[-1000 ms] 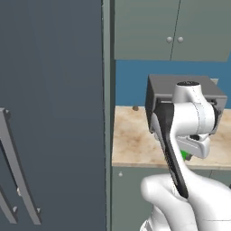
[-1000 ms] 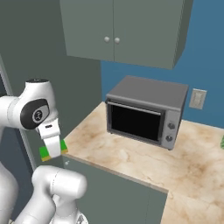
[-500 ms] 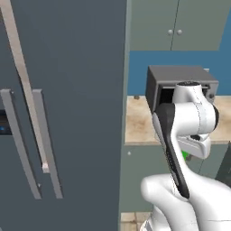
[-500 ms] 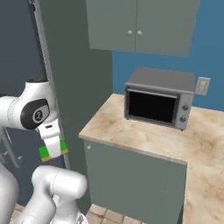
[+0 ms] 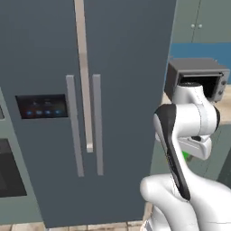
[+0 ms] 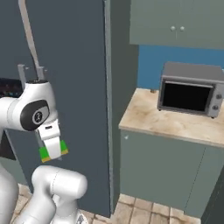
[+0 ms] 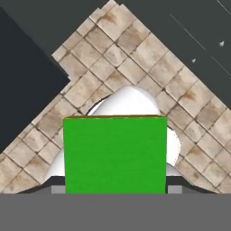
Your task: Place the sponge inside the microwave to prepare for sanitizing.
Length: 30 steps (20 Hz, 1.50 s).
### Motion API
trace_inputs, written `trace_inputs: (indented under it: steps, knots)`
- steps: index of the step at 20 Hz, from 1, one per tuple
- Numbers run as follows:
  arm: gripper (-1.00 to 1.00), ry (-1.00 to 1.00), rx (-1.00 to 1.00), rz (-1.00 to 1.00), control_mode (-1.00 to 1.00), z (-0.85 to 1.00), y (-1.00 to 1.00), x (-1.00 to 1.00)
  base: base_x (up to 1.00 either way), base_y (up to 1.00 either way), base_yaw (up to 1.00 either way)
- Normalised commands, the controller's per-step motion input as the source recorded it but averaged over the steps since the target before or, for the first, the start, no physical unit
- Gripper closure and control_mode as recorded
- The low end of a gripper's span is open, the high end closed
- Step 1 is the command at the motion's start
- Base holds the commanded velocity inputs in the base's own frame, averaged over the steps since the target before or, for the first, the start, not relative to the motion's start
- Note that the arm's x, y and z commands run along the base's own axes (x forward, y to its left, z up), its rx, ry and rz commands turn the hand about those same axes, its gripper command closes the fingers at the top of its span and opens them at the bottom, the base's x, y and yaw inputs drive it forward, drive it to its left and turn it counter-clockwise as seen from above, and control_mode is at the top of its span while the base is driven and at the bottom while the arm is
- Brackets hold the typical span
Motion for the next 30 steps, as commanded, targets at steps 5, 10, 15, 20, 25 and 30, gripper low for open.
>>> trace_inputs:
  steps: [5,10,15,20,25,30]
  knots:
    - [1.0,0.0,0.0,0.0,1.0,0.0,0.0,0.0,-0.12,1.0,-0.05]
    - [1.0,0.0,0.0,0.0,1.0,0.0,0.0,0.0,0.0,1.0,0.0]
    - [1.0,0.0,0.0,0.0,1.0,0.0,0.0,0.0,-0.03,0.99,0.0]
    - [1.0,0.0,0.0,0.0,1.0,0.0,0.0,0.0,-0.01,1.0,0.05]
    - [1.0,0.0,0.0,0.0,1.0,0.0,0.0,0.0,0.0,0.89,0.08]
    - [1.0,0.0,0.0,0.0,1.0,0.0,0.0,0.0,0.02,0.53,0.17]
